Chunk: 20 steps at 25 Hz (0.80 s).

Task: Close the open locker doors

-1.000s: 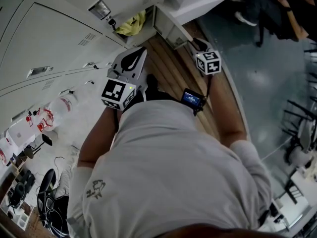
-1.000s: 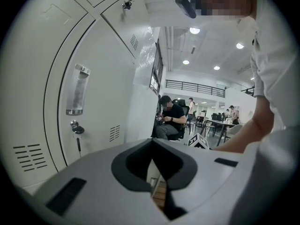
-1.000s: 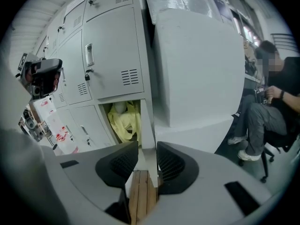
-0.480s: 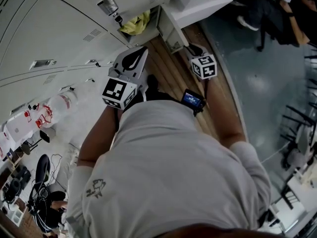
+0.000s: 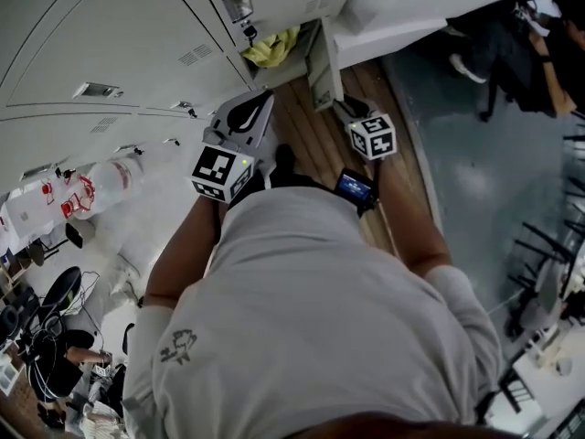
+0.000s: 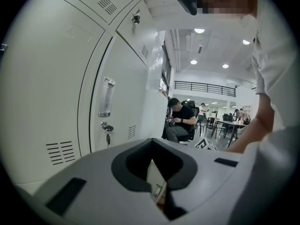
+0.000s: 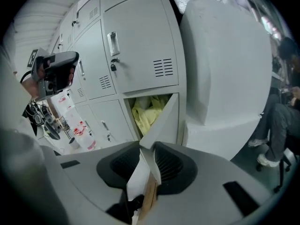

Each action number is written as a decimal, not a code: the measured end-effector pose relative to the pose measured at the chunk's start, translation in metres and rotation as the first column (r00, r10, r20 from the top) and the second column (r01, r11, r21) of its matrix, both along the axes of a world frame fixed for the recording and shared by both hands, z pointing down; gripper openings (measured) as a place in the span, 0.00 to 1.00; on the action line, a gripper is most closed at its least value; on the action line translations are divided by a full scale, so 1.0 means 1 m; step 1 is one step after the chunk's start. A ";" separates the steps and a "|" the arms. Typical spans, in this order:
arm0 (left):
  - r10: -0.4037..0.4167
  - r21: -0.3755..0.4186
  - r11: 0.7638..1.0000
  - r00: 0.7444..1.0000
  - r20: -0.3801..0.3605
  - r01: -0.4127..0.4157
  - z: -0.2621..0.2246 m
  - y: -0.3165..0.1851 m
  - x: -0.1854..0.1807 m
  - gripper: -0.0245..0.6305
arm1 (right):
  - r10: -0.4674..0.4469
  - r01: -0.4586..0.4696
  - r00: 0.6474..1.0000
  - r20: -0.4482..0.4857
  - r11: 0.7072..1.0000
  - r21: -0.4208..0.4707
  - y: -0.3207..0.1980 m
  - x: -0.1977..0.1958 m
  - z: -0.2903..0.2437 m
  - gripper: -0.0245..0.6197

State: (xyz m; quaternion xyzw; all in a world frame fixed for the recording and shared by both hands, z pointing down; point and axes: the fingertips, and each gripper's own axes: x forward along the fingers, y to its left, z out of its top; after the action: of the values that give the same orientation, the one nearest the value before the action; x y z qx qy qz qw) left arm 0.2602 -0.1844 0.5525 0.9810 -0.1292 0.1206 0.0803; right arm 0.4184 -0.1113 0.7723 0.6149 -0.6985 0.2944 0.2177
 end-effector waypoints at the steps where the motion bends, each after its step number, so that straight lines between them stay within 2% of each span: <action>1: -0.011 0.001 1.000 1.000 0.002 0.011 0.001 -0.002 -0.004 0.03 | -0.013 0.013 1.000 0.004 1.000 0.001 -0.003 -0.006 0.000 0.19; 10: -0.094 0.010 0.995 0.995 0.008 0.094 0.003 -0.013 -0.037 0.03 | -0.149 0.149 0.989 0.007 0.989 -0.012 -0.030 -0.056 0.002 0.19; 20: -0.193 0.015 0.981 0.981 0.018 0.192 0.003 -0.032 -0.074 0.03 | -0.256 0.256 0.967 0.009 0.967 -0.011 -0.073 -0.092 0.004 0.19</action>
State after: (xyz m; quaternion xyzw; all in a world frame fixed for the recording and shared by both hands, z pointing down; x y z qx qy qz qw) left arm 0.1867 -0.2167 0.5555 0.9632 -0.2250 0.1209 0.0841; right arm 0.3263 -0.1844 0.7767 0.5171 -0.7710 0.2702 0.2550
